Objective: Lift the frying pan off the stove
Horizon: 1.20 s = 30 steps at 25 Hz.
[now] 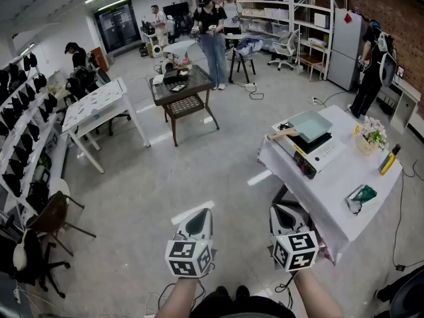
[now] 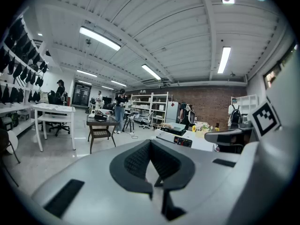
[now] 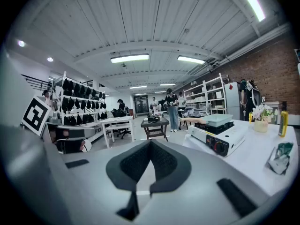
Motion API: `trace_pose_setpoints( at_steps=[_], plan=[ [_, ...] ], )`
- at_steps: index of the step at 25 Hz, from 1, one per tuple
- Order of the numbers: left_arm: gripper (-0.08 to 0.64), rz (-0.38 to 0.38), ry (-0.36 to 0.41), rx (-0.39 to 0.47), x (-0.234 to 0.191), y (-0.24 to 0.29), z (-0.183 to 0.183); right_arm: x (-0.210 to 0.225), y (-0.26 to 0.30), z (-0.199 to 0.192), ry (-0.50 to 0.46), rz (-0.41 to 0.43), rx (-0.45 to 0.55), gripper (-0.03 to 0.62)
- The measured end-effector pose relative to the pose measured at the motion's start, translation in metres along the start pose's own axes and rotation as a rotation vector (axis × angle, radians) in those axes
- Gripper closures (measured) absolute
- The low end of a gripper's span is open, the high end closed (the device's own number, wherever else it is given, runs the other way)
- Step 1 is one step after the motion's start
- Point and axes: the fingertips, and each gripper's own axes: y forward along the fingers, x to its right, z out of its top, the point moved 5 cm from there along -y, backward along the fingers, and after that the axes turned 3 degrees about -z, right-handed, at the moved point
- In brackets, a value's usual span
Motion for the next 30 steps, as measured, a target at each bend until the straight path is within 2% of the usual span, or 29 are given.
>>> trace_pose_setpoints(
  at_steps=[10, 15, 23, 30],
  plan=[
    [0.545, -0.033, -0.013, -0.018, 0.002, 0.006, -0.006, 0.012, 0.002, -0.002, 0.016, -0.048, 0.017, 0.588],
    [0.529, -0.025, -0.003, -0.018, 0.005, 0.009, -0.006, 0.016, 0.001, -0.004, 0.033, -0.027, 0.003, 0.496],
    [0.458, -0.035, -0.017, -0.031, 0.001, 0.021, -0.013, 0.021, 0.012, -0.014, 0.105, 0.015, -0.034, 0.41],
    [0.448, -0.061, -0.023, -0.056, -0.022, 0.058, -0.011, 0.035, 0.047, -0.011, 0.143, -0.006, -0.047, 0.364]
  ],
)
